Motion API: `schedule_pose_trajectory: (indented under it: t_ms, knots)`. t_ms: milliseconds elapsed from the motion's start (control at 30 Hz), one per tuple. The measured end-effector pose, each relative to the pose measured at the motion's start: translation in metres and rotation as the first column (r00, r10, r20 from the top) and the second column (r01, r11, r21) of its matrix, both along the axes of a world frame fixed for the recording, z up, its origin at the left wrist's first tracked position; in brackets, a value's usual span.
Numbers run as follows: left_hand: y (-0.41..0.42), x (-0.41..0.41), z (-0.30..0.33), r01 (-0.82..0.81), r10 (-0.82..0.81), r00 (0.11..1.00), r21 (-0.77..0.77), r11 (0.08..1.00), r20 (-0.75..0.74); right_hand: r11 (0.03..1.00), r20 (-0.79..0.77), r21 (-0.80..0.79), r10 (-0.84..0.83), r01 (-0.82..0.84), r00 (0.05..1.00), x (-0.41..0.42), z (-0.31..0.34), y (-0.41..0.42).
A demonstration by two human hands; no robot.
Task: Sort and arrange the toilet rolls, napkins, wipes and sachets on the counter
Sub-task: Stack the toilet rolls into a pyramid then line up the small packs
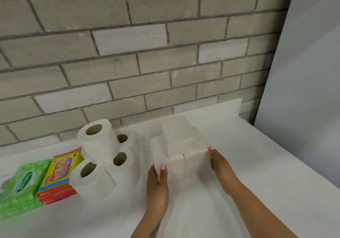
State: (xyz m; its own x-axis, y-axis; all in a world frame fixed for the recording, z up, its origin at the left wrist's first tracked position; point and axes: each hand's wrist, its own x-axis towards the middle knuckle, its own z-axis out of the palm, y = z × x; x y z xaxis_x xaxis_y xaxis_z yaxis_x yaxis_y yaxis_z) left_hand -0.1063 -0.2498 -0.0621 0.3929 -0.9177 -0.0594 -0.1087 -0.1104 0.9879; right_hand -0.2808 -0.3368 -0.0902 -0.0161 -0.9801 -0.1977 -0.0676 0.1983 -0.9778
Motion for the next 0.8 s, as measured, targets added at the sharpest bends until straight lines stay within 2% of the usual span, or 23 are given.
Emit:
schedule_pose_trajectory:
  t_ms: [267, 600, 667, 800]
  knots:
    - [0.033, -0.009, 0.001, 0.086, -0.086, 0.996, 0.032, 0.996, -0.01, 1.0, 0.058, -0.018, -0.021, 0.022, 0.998, -0.025, 0.005, 0.051]
    - [0.025, -0.035, -0.008, 0.118, -0.102, 0.984, 0.102, 0.988, -0.149, 1.0, 0.06, -0.015, -0.013, 0.014, 0.998, -0.08, 0.018, 0.063]
    - [0.019, -0.039, -0.003, 0.125, -0.096, 0.973, 0.128, 0.984, -0.21, 1.0, 0.079, -0.003, 0.017, -0.017, 0.997, -0.092, 0.024, 0.056]
    - [0.007, -0.049, 0.003, 0.193, -0.147, 0.945, 0.136, 0.972, -0.293, 0.988, 0.216, 0.073, 0.12, -0.139, 0.969, -0.103, 0.03, 0.042]
